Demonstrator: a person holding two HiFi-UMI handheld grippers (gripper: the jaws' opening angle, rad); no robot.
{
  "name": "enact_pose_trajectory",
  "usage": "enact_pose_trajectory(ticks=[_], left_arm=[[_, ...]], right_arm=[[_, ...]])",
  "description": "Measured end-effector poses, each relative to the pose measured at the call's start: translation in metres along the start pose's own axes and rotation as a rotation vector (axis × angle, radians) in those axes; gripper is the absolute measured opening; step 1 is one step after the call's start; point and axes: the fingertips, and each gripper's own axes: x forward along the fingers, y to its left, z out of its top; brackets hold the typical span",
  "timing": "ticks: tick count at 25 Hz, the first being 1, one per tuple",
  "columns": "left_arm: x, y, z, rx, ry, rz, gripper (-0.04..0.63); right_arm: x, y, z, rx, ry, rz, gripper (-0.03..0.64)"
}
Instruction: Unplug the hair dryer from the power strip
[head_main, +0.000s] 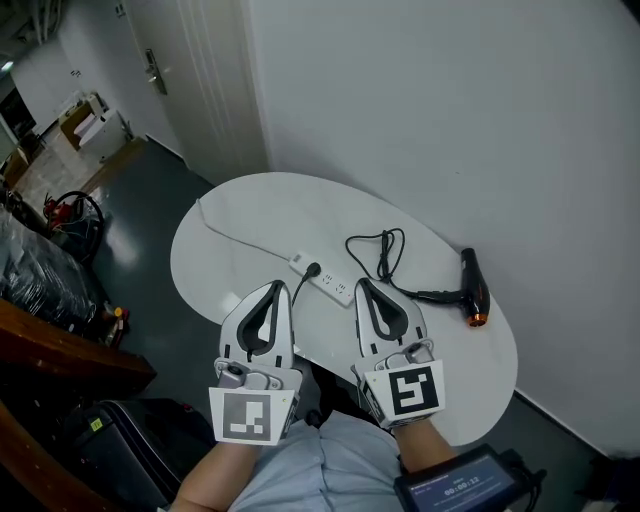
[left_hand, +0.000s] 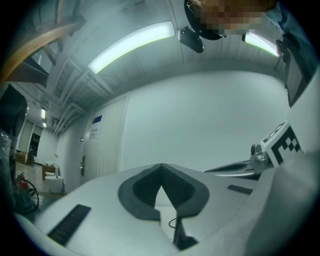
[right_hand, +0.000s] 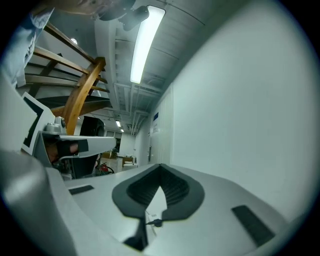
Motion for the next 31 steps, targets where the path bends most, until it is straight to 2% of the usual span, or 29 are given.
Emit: enact_pose_trajectory(ticks=[2,6,9,12,16,21,24,28,31], left_arm=[[-0.005,0.004,0.006,0.010,-0.010,0.008,-0.003],[-0.013,0.009,0.005,-0.050,-0.007,0.036,-0.003],[-0.017,0.008,0.005,-0.060,-0.010,0.038,-0.003],[-0.019,0.009,0.005,-0.019,-0.008,0.034,-0.003],[-0.019,0.006,0.008,-0.029,-0.023,0.032,-0.002],[-0.018,0.004,0.009,0.042,-0.041,0.008,-0.003],[-0.016,0.002,0.008,0.008,-0.028,0.017,-0.003],[-0.014,0.000,0.008,0.048,-0.041,0.003,-0.002],[-0.012,0.000,0.007,0.049,-0.044,0.002,-0.003]], right_arm=[[0.001,0.010,0.006,-0.014,-0.012,0.019,0.002],[0.002,0.022,0.010,-0.030,-0.025,0.050,0.000],[0.002,0.028,0.023,-0.017,-0.096,0.057,0.000],[0.001,0.030,0.031,-0.011,-0.137,0.055,0.000],[-0.002,0.028,0.024,-0.025,-0.093,0.056,0.000],[-0.002,0.027,0.022,-0.026,-0.089,0.056,0.000],[-0.003,0.024,0.019,-0.027,-0.077,0.055,0.000],[-0.001,0.022,0.029,-0.010,-0.134,0.053,0.000],[0.000,0.021,0.027,-0.012,-0.125,0.054,0.000]])
